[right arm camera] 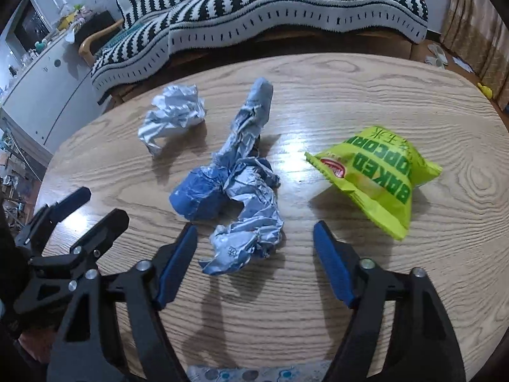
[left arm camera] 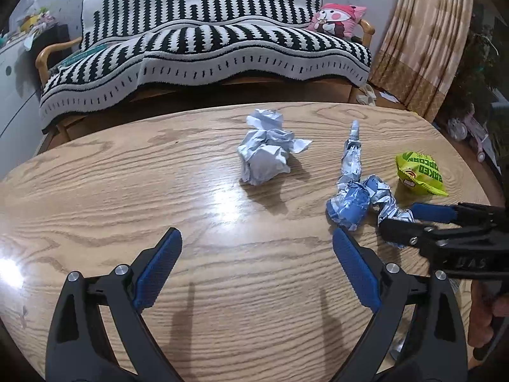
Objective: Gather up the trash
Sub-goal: 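Grasp the blue foil wrapper with the left gripper while the right gripper grasps the silver foil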
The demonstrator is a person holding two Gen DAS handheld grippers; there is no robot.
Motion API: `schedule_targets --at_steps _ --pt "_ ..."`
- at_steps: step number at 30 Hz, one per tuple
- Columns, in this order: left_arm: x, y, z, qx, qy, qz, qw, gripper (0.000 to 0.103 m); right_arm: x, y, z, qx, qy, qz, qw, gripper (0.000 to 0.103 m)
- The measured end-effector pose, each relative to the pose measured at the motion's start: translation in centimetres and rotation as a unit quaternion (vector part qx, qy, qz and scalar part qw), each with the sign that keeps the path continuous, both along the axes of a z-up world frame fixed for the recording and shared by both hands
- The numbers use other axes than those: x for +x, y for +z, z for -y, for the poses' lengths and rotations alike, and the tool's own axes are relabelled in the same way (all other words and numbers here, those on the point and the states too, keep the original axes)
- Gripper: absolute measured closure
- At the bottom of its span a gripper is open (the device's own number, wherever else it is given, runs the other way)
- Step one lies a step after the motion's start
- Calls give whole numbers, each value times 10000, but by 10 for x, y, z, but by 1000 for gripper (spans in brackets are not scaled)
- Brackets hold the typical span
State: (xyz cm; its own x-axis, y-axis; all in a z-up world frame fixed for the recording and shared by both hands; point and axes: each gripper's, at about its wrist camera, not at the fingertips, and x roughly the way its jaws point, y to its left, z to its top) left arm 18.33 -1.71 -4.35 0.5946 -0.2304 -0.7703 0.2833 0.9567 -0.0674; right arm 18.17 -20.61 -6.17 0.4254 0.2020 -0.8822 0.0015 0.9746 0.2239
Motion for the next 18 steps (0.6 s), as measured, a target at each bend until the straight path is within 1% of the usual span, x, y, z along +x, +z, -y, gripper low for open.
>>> schedule_targets --at_steps 2,5,10,14,18 --pt "3 -2 4 9 1 -17 10000 10 -1 -4 2 100 7 -71 9999 66" --pt "4 -2 12 15 -23 -14 10000 10 -8 3 5 -20 46 53 10000 67" --pt "6 -1 36 25 -229 71 9997 10 -34 27 22 -54 -6 353 9994 67" --pt "10 -4 70 67 -469 99 9988 10 -55 39 36 -51 -70 488 9988 67" --pt "15 -13 96 200 -612 59 9979 11 -74 42 51 -89 -125 495 9987 67"
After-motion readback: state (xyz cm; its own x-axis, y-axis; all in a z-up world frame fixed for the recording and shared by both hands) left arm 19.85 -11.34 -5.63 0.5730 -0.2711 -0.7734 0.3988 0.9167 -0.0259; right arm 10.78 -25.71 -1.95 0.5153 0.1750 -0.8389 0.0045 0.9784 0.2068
